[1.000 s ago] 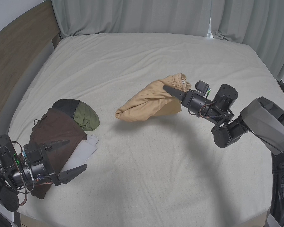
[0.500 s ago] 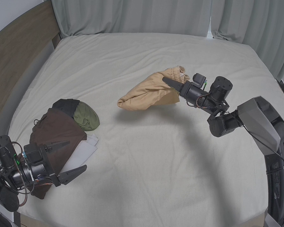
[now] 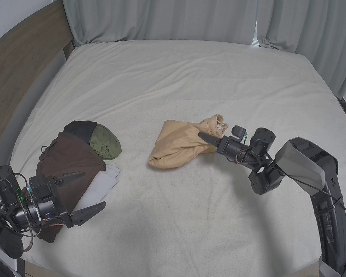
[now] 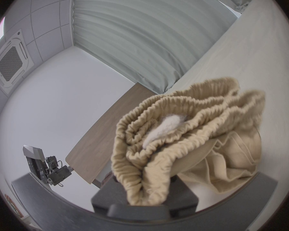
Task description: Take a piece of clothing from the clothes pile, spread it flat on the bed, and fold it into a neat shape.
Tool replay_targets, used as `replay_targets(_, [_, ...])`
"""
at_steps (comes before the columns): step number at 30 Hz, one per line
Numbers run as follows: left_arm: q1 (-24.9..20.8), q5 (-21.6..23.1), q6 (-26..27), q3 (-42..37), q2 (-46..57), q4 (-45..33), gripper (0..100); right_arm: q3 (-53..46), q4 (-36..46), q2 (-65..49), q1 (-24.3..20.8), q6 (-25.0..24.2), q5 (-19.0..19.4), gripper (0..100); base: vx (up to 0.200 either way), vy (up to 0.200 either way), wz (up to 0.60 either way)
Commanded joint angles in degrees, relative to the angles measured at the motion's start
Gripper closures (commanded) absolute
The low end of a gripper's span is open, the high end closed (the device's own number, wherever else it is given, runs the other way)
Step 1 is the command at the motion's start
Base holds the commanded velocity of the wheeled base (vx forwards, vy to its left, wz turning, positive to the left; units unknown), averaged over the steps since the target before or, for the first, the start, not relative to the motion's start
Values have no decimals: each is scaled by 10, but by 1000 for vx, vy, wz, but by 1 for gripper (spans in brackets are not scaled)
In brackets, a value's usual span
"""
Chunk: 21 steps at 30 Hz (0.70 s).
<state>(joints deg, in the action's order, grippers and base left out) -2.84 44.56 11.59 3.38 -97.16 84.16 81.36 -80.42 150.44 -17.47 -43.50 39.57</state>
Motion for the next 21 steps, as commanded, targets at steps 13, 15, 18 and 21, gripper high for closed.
replay_targets(13, [-3, 0, 0, -2, -1, 0, 0, -166, -80, 20, -6, 35, -17, 100, 0, 0, 0])
replay_targets(15, [-7, -1, 0, -2, 0, 0, 0, -166, -80, 20, -6, 35, -17, 100, 0, 0, 0])
replay_targets(18, [-7, -2, 1, -2, 0, 0, 0, -165, -80, 20, -6, 35, -16, 100, 0, 0, 0])
replay_targets(21, [-7, -2, 0, -1, 0, 0, 0, -165, -81, 20, -5, 35, -17, 0, 0, 0, 0])
